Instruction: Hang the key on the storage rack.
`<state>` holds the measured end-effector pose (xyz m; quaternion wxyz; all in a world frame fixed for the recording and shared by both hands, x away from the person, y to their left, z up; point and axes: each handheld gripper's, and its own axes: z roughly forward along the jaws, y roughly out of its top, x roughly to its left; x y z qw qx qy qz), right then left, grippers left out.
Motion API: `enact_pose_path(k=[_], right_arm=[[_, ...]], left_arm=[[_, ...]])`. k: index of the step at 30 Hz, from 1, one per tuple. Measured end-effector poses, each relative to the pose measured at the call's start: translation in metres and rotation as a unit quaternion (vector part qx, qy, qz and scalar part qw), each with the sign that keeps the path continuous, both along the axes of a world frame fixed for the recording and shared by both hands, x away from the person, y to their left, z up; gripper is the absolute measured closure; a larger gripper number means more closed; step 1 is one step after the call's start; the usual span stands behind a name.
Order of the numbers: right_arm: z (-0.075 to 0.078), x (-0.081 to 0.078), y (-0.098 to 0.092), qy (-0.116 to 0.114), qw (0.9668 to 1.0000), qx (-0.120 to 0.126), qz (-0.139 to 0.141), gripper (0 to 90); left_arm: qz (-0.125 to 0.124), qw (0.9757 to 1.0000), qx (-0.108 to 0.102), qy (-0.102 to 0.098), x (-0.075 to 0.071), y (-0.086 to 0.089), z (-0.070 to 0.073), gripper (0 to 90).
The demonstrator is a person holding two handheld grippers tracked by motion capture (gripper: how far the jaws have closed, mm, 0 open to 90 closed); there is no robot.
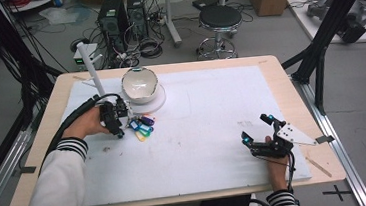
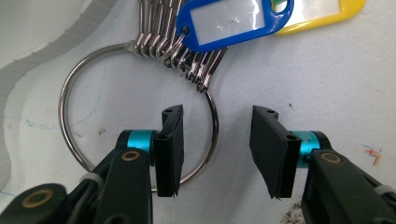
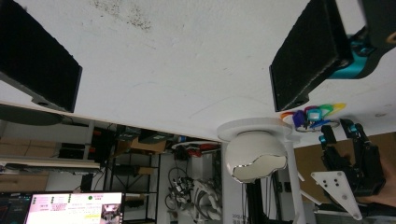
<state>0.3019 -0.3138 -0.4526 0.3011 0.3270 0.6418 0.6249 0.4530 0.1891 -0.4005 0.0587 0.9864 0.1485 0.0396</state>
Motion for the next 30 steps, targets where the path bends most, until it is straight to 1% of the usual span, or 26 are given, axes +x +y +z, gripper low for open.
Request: enact_pose_path(k=[4,5,8,9,10,11,12,15,16,20,21,23,24,25,26,27,28,29,30], right_arm=[[0.0001,0.0001,0.0000,0.000,1.0000,0.000,0.000,1.8],[0.0001,0.0001,0.0000,-0.001,1.0000,0.000,0.000,1.8],[0.0001,0.0001,0.0000,0.000,1.0000,0.001,0.000,1.8],[0.0001,0.0002,-0.0001,0.000,1.0000,0.000,0.000,1.8],[0.0001,0.0002,-0.0001,0.000,1.0000,0.000,0.000,1.8],[0.0000,0.0002,-0.0002,-0.001,1.0000,0.000,-0.001,1.8],[0.0000,0.0002,-0.0001,-0.001,1.0000,0.000,-0.001,1.8],[0.0001,0.0002,-0.0001,0.000,1.0000,0.000,0.000,1.8],[0.0001,0.0002,-0.0001,0.000,1.0000,0.000,0.000,1.8],[0.0001,0.0002,-0.0002,0.000,1.0000,0.000,0.000,1.8],[0.0000,0.0002,-0.0001,0.000,1.0000,0.001,0.000,1.8],[0.0000,0.0000,0.0000,0.000,1.0000,0.000,0.000,1.8],[0.0000,0.0000,0.0000,0.000,1.0000,0.000,0.000,1.8],[0.0001,0.0001,0.0000,0.000,1.0000,0.001,0.000,1.8],[0.0000,0.0002,-0.0001,0.000,1.0000,0.000,0.000,1.8],[0.0000,0.0002,-0.0001,0.000,1.0000,0.000,0.000,1.8],[0.0000,0.0002,-0.0001,-0.001,1.0000,0.000,-0.001,1.8],[0.0000,0.0002,-0.0001,-0.001,1.0000,0.000,-0.001,1.9],[0.0000,0.0001,0.0000,0.000,1.0000,0.001,0.000,1.8]], left_arm=[[0.004,1.0000,0.003,0.000,0.0005,-0.0002,-0.0002,58.4],[0.007,1.0000,0.004,-0.001,0.0004,-0.0001,-0.0002,60.7],[0.010,0.9999,0.004,0.002,-0.0003,-0.0003,-0.0006,62.3],[0.005,1.0000,0.008,0.002,0.0000,-0.0003,-0.0003,64.3],[0.001,1.0000,0.009,0.002,0.0004,-0.0004,-0.0002,64.3],[0.002,1.0000,0.009,0.002,0.0004,-0.0005,-0.0002,65.2],[-0.002,1.0000,0.009,0.001,0.0008,-0.0004,0.0000,66.2],[0.003,1.0000,0.009,0.001,0.0003,-0.0004,-0.0001,69.3],[-0.001,0.9999,0.010,0.001,0.0007,-0.0003,0.0000,69.3],[0.002,0.9999,0.012,-0.001,0.0004,-0.0002,0.0001,70.6],[0.004,1.0000,0.008,-0.001,0.0002,-0.0002,-0.0001,71.2],[0.004,0.9999,0.011,0.001,-0.0001,-0.0002,0.0002,74.1],[0.002,0.9999,0.013,0.000,0.0002,-0.0001,0.0004,74.1],[0.005,0.9999,0.013,0.002,-0.0002,0.0000,0.0000,75.0],[0.001,0.9999,0.013,0.000,0.0006,0.0003,-0.0002,77.2],[0.004,0.9999,0.013,0.001,0.0002,0.0004,-0.0004,77.2],[0.001,0.9999,0.016,0.001,0.0011,0.0005,-0.0003,77.7],[0.006,0.9999,0.014,0.002,0.0007,0.0005,-0.0008,78.3],[0.006,0.9999,0.014,0.003,0.0007,0.0004,-0.0011,78.6]])
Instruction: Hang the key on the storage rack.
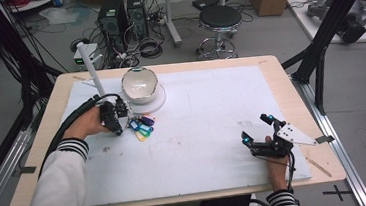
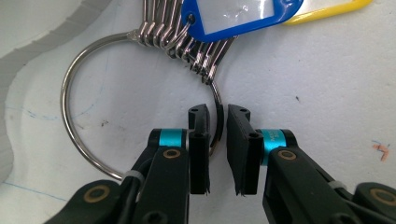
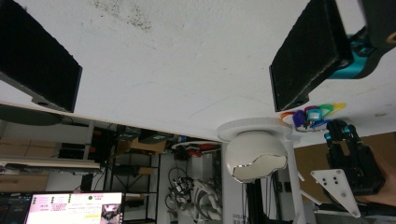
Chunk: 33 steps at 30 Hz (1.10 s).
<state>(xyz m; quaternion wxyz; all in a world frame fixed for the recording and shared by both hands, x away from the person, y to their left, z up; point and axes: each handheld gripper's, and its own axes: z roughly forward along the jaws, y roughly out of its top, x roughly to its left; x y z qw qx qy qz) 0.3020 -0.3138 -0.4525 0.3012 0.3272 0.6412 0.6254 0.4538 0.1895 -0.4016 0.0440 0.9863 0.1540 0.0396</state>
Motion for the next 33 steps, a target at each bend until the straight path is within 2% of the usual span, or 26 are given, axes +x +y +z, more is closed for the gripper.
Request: enact_pose_path(k=[3,5,10,14,17,23,33], right_arm=[[0.000,0.000,0.000,0.000,1.0000,0.000,0.000,1.8],[0.000,0.000,0.000,-0.002,1.0000,-0.001,0.000,1.8],[0.000,0.000,-0.001,-0.001,1.0000,-0.002,-0.001,1.8],[0.000,0.000,0.000,-0.001,1.0000,-0.001,0.000,1.8],[0.000,0.000,0.000,-0.001,1.0000,-0.001,0.000,1.8],[0.000,0.000,0.000,-0.002,1.0000,-0.001,0.000,1.8],[0.000,0.000,0.000,-0.004,1.0000,-0.001,0.000,1.8]], left_arm=[[-0.008,1.0000,0.004,0.001,0.001,0.000,0.000,83.1],[-0.003,1.0000,0.001,0.003,0.000,-0.001,-0.001,83.6],[-0.017,0.9998,0.008,-0.005,-0.002,-0.002,-0.001,84.7],[-0.011,0.9999,0.006,-0.006,-0.003,-0.003,-0.002,85.3],[-0.022,0.9996,0.017,-0.009,-0.004,-0.003,0.000,85.6],[-0.036,0.9985,0.024,-0.033,-0.007,-0.002,0.006,86.0],[-0.020,0.9974,0.000,-0.070,-0.013,0.007,0.028,86.5]])
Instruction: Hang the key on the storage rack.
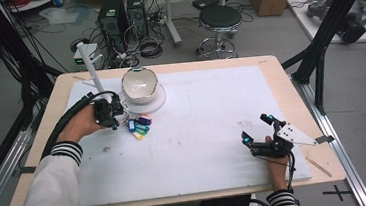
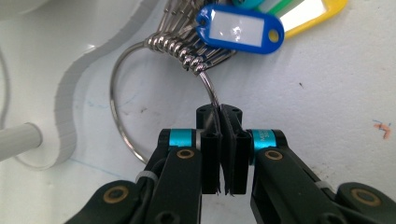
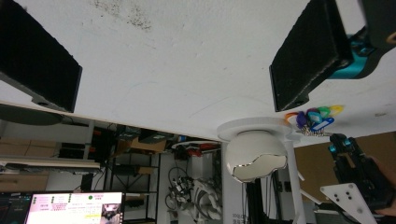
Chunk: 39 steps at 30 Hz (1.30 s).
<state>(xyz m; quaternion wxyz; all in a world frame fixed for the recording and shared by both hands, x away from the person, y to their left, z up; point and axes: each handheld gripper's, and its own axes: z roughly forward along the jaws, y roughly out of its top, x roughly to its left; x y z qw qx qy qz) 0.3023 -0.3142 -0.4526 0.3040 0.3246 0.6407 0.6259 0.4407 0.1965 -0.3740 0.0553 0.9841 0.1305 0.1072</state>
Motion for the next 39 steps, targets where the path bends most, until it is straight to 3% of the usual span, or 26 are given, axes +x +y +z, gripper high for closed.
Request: enact_pose_path(k=[9,19,25,39], right_arm=[[0.000,0.000,0.000,-0.002,1.0000,-0.001,-0.002,1.8],[0.000,0.000,0.000,-0.002,1.0000,-0.002,-0.001,1.8],[0.000,0.000,0.000,-0.002,1.0000,-0.001,-0.001,1.8],[0.000,0.000,0.000,0.000,1.0000,0.000,0.000,1.8]], left_arm=[[0.018,0.9993,-0.019,-0.027,-0.004,0.012,0.019,86.9],[0.048,0.9962,-0.046,-0.056,-0.011,0.028,0.039,87.5],[0.074,0.9925,-0.077,-0.060,-0.013,0.037,0.050,87.6],[0.101,0.9852,-0.109,-0.085,-0.018,0.061,0.074,87.5]])
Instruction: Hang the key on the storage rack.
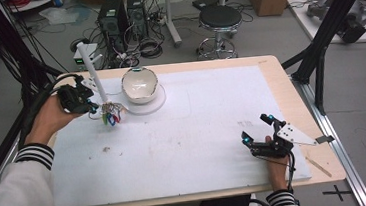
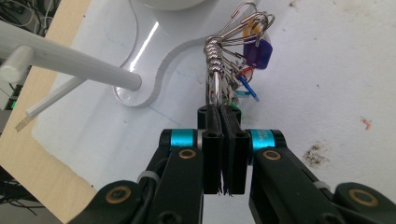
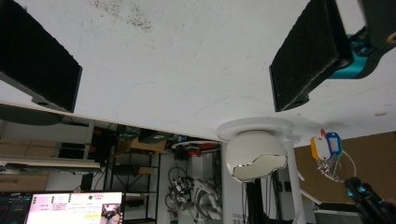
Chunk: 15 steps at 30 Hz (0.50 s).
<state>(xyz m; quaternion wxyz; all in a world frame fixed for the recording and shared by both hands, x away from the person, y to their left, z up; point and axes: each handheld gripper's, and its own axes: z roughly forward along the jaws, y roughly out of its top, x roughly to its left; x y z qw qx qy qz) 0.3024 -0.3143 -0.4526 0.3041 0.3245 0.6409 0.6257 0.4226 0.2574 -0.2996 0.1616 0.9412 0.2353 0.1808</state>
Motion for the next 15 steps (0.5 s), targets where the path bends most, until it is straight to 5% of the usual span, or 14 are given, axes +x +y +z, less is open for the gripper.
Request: enact_pose_path(k=[5,15], right_arm=[[0.000,0.000,0.000,-0.001,1.0000,-0.001,0.000,1.9],[0.000,0.000,0.000,-0.001,1.0000,-0.001,-0.001,1.9]], left_arm=[[0.007,0.9999,-0.001,-0.014,-0.002,0.003,0.011,87.5],[0.023,0.9986,-0.035,-0.033,-0.002,0.016,0.025,87.5]])
